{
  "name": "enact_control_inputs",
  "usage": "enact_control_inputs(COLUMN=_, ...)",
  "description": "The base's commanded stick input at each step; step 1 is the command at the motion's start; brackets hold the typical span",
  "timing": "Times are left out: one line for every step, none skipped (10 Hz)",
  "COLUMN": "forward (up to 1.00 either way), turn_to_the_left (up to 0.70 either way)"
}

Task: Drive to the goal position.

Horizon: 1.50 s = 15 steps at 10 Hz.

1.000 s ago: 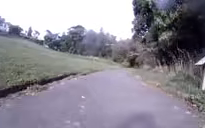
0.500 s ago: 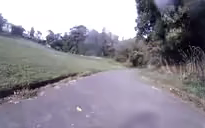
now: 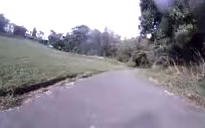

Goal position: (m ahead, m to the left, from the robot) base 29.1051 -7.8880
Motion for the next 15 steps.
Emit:
enact_control_inputs(forward=1.0, turn_to_the_left=0.0)
enact_control_inputs(forward=1.0, turn_to_the_left=-0.01)
enact_control_inputs(forward=1.0, turn_to_the_left=-0.06)
enact_control_inputs(forward=1.0, turn_to_the_left=-0.1)
enact_control_inputs(forward=1.0, turn_to_the_left=-0.4)
enact_control_inputs(forward=1.0, turn_to_the_left=-0.4)
enact_control_inputs(forward=1.0, turn_to_the_left=-0.4)
enact_control_inputs(forward=1.0, turn_to_the_left=-0.4)
enact_control_inputs(forward=1.0, turn_to_the_left=0.0)
enact_control_inputs(forward=1.0, turn_to_the_left=0.0)
enact_control_inputs(forward=1.0, turn_to_the_left=0.0)
enact_control_inputs(forward=1.0, turn_to_the_left=-0.4)
enact_control_inputs(forward=1.0, turn_to_the_left=-0.4)
enact_control_inputs(forward=1.0, turn_to_the_left=-0.4)
enact_control_inputs(forward=1.0, turn_to_the_left=-0.4)
